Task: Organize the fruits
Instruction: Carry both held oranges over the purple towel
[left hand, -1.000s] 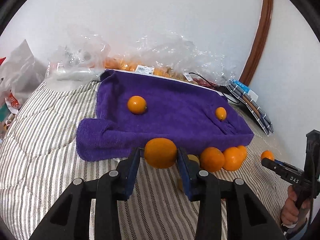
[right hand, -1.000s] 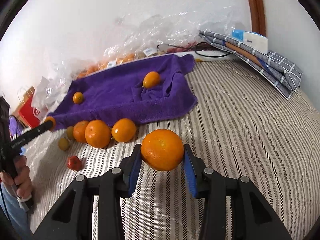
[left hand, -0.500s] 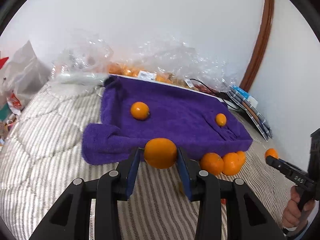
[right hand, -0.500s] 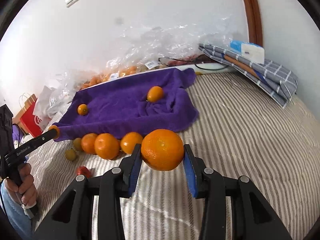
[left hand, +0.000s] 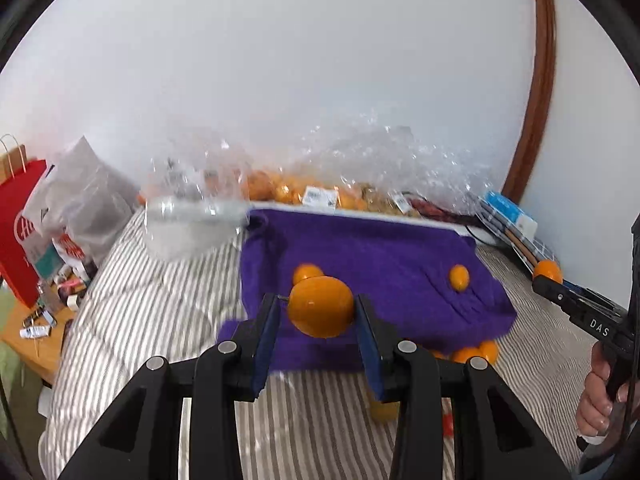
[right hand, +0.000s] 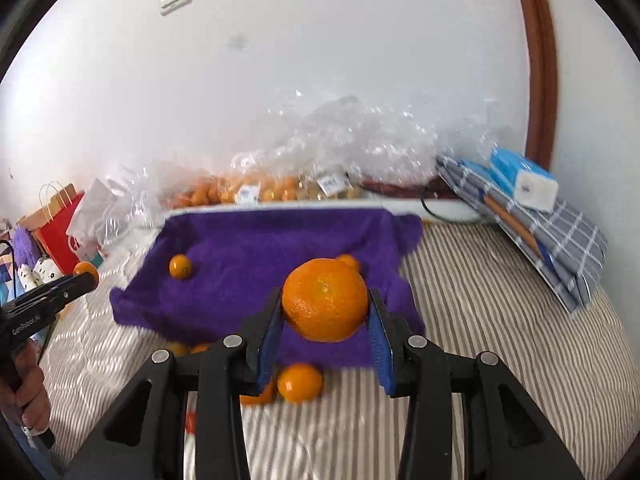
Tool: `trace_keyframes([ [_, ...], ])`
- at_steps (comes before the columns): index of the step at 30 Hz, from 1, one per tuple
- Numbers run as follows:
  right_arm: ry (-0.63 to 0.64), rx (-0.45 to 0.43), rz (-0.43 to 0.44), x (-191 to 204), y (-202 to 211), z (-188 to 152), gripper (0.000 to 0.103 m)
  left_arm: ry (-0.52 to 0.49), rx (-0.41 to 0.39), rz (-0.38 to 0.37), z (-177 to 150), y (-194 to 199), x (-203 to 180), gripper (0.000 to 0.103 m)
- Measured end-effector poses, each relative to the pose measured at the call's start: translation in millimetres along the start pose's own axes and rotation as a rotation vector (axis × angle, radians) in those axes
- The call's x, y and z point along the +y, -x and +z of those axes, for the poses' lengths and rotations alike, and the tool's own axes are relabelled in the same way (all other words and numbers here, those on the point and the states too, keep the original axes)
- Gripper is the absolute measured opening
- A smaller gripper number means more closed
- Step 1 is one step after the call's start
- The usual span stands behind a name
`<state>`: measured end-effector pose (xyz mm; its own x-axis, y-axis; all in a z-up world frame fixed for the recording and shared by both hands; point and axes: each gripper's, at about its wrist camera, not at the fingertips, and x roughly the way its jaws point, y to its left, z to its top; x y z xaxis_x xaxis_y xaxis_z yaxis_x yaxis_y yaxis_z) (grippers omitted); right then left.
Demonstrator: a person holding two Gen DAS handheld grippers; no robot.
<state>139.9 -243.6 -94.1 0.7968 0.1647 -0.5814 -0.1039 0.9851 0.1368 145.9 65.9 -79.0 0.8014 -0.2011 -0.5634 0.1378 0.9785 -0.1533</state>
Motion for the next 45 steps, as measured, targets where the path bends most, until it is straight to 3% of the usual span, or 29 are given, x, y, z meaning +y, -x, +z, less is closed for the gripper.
trace_keyframes([
  [7, -0.016, -0.001, 0.012, -3.5, -38.4, 18.8, 0.040, 0.049, 0.003, 0.013, 23.3, -46.7, 9.4, 0.036],
  [11, -0.074, 0.035, 0.027, -17.9, -61.8, 10.3, 0.040, 0.051, 0.027, 0.046, 16.9, -76.5, 11.0, 0.036],
  [14, -0.051, 0.045, -0.024, -21.3, -69.4, 5.2, 0.040, 0.056, 0.079, 0.058, 10.3, -92.1, 14.4, 0.036],
  [18, -0.069, 0.074, -0.015, -26.0, -80.9, 1.9, 0.040, 0.037, 0.075, 0.046, 7.2, -95.7, 17.6, 0.036],
  [22, -0.070, 0.134, -0.012, -24.8, -96.1, -4.2, 0.040, 0.079, 0.109, 0.009, 4.7, -101.5, 23.4, 0.036],
  [25, -0.054, 0.156, -0.013, -19.3, -101.5, -8.7, 0.040, 0.065, 0.121, 0.028, 2.6, -106.0, 20.9, 0.036],
  [45, -0.027, 0.182, -0.032, -12.2, -109.5, -18.1, 0.041, 0.014, 0.145, 0.030, -5.1, -115.6, 8.3, 0.036],
])
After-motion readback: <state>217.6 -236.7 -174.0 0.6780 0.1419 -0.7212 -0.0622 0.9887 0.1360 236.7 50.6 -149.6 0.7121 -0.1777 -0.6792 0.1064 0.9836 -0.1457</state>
